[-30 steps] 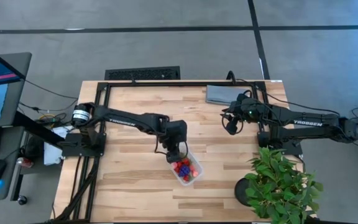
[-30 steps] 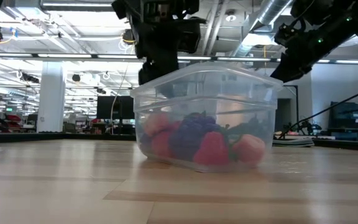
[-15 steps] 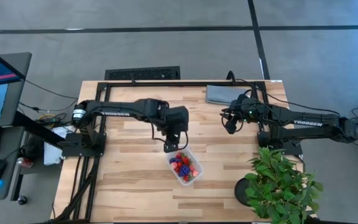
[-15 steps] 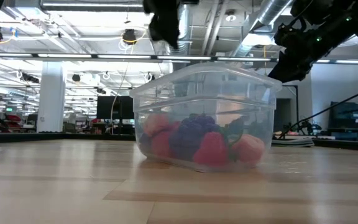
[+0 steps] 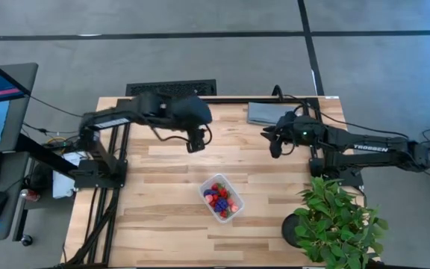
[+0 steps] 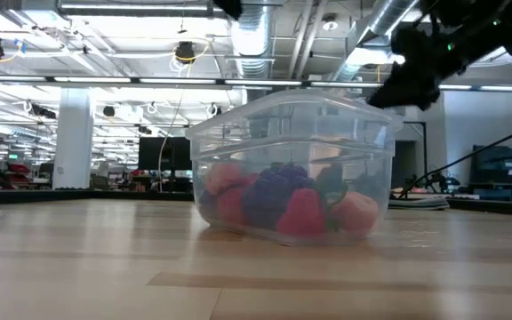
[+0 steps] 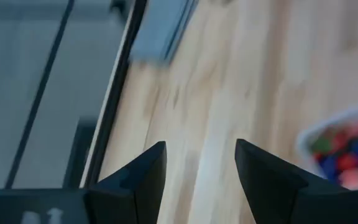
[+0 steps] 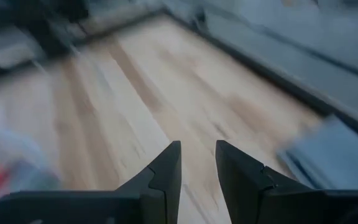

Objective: Pick and placing Produce into tupperware
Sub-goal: Return to Home Position

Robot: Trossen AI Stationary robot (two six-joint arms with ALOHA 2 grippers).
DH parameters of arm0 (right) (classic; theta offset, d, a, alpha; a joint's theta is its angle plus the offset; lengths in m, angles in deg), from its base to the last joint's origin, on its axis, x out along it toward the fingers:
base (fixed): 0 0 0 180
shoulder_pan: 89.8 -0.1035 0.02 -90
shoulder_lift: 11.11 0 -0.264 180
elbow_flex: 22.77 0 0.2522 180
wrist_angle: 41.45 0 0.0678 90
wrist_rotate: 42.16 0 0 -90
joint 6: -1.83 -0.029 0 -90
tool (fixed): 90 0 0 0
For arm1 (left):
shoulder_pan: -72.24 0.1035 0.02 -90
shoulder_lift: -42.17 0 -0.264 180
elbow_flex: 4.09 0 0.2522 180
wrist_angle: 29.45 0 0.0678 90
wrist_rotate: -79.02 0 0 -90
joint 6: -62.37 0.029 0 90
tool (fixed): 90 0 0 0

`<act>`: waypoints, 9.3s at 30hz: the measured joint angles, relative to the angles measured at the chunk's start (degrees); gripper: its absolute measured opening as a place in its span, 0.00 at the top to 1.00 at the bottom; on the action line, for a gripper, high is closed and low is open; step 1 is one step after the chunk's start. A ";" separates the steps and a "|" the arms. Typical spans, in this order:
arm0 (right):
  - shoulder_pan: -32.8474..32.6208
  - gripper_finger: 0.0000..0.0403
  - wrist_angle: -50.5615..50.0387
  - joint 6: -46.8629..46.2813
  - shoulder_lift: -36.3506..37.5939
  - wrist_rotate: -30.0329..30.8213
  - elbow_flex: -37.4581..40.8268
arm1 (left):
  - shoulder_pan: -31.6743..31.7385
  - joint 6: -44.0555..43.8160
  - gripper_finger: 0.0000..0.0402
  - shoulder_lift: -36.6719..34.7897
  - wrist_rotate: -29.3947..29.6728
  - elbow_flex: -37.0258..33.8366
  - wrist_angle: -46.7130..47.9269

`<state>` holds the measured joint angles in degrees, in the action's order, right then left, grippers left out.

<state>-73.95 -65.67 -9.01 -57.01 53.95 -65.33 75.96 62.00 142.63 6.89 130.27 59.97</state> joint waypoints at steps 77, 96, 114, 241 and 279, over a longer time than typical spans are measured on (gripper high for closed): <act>10.50 0.70 19.97 8.58 29.09 -19.29 6.28 | -5.98 -1.87 0.54 -94.80 7.49 -117.18 -99.18; 4.60 0.70 28.28 -2.45 43.25 -13.70 19.53 | -5.98 -0.18 0.54 -100.38 7.92 -116.51 -94.57; -18.15 0.70 36.28 12.57 39.85 11.13 23.80 | -5.98 -1.81 0.54 -100.36 6.90 -116.53 -94.53; -25.96 0.70 -12.86 9.28 45.74 7.05 21.57 | -6.03 15.96 0.54 -100.34 -13.02 -116.29 -80.27; -25.96 0.70 -12.06 11.52 45.74 7.18 21.59 | -6.04 10.13 0.54 -100.20 -15.63 -120.18 -77.85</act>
<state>-99.91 -77.73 2.51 -11.27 61.12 -43.73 69.92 72.13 42.43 -8.74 10.10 -17.89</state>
